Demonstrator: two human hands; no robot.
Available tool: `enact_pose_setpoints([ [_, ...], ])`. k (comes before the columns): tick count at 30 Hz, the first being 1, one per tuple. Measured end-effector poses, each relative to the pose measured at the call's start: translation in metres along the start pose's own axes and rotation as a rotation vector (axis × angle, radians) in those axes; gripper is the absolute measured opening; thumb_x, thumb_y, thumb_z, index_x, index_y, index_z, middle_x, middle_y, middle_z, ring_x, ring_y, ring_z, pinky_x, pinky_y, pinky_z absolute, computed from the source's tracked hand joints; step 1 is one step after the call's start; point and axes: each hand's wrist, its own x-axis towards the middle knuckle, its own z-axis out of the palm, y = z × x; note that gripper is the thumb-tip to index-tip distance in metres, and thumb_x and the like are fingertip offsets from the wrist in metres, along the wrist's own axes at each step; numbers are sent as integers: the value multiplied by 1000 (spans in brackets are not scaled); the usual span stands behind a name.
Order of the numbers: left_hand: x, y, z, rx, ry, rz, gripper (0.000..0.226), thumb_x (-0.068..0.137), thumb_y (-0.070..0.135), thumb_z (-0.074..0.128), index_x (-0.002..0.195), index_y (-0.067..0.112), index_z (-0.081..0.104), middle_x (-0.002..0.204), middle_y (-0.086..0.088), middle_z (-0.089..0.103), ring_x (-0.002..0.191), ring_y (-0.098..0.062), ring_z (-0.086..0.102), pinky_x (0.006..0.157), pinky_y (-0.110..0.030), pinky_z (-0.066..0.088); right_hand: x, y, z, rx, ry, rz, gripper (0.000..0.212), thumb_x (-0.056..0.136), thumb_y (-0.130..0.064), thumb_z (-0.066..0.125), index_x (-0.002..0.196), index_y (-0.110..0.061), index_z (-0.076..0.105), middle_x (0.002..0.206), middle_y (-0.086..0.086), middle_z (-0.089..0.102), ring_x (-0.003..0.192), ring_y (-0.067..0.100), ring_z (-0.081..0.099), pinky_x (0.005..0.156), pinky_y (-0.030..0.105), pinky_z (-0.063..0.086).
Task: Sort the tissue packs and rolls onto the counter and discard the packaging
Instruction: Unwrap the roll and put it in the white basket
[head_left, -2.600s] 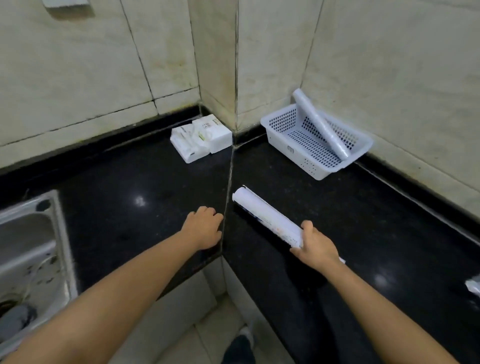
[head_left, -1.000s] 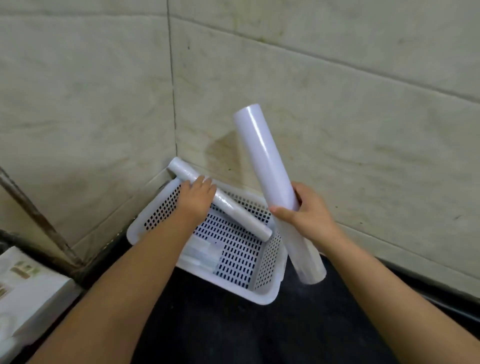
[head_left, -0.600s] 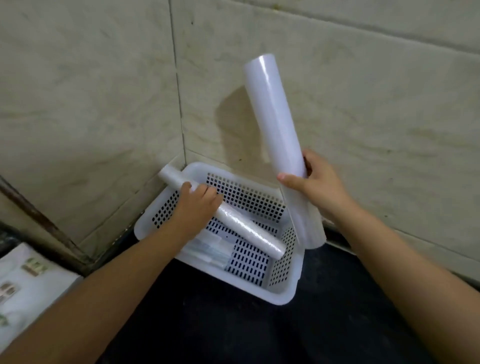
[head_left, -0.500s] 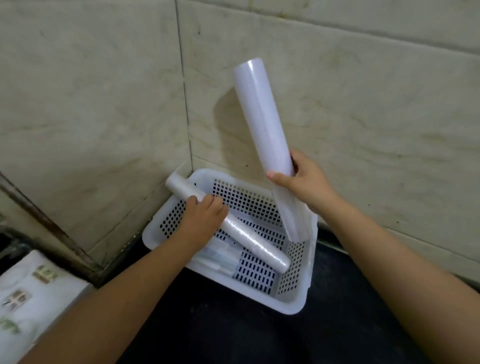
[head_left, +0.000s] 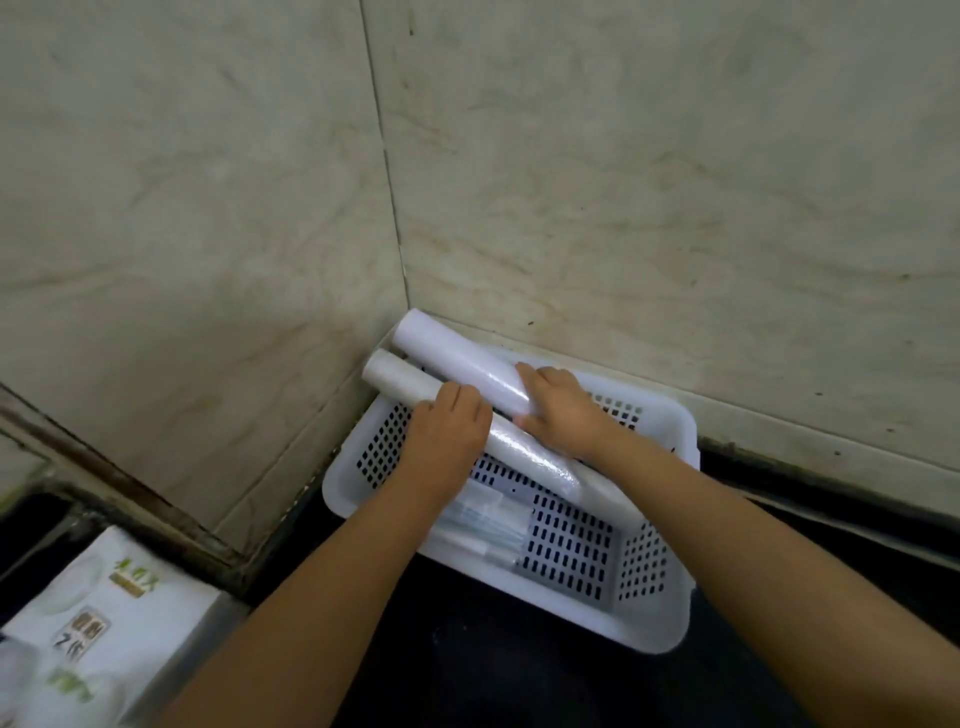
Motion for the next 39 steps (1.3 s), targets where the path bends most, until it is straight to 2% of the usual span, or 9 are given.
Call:
enact_pose_setpoints([
  [6,0,1,2,-16,0,6,36,27,10,92,57,8,72,53,-5,66,48,-15,64,38,-16,46,-14,15,11,-94,44,-133,54,100,-24,30,146,-7,8,157,11,13,141,24,16,118,35,13],
  [14,-5,7,3,18,-83,-37,50,24,18,98,66,2,76,68,-11,75,68,-18,75,47,-19,56,-52,29,9,-89,38,-70,56,99,-26,30,147,-9,7,158,11,6,145,21,9,119,29,5],
  [17,1,13,-2,-34,-199,-162,46,57,14,90,95,-3,71,103,-18,72,103,-21,69,77,-20,56,-77,34,1,-82,34,-37,58,97,-28,36,146,-6,13,155,14,19,140,25,22,117,34,17],
  [20,1,27,-6,-78,-289,-235,48,91,15,57,134,1,42,144,-17,42,139,-23,34,111,-29,33,-108,38,-7,-108,2,-37,50,95,-24,41,139,-2,31,142,19,40,127,30,39,109,37,31],
  [22,-4,41,-18,-140,-395,-302,55,97,21,46,145,5,24,155,-14,24,145,-26,18,118,-37,21,-126,39,-11,-115,-20,-32,44,93,-20,43,133,1,40,134,21,47,120,32,44,104,38,34],
  [28,-43,85,-60,-262,-322,-313,33,95,27,46,117,4,55,122,-13,58,114,-27,51,93,-35,43,-174,34,-20,-101,-57,11,44,92,-18,44,131,1,43,135,19,44,121,31,42,103,37,36],
  [31,-75,99,-82,-247,-400,-289,37,96,28,45,121,3,55,124,-15,57,116,-28,51,96,-37,42,-198,24,-22,-74,-75,29,39,90,-16,44,125,1,49,131,20,47,117,34,44,101,42,40],
  [36,-119,123,-119,-109,-497,-227,35,95,31,45,110,3,59,115,-15,62,105,-28,57,82,-37,48,-250,5,-32,-10,-32,31,41,90,-16,46,129,-3,46,129,19,48,116,33,45,100,44,42],
  [39,-130,143,-142,-92,-521,-226,33,95,30,46,112,5,58,114,-14,62,104,-29,58,82,-37,50,-290,-1,-47,-12,20,38,42,91,-18,47,130,-3,44,133,19,46,121,33,43,102,44,41],
])
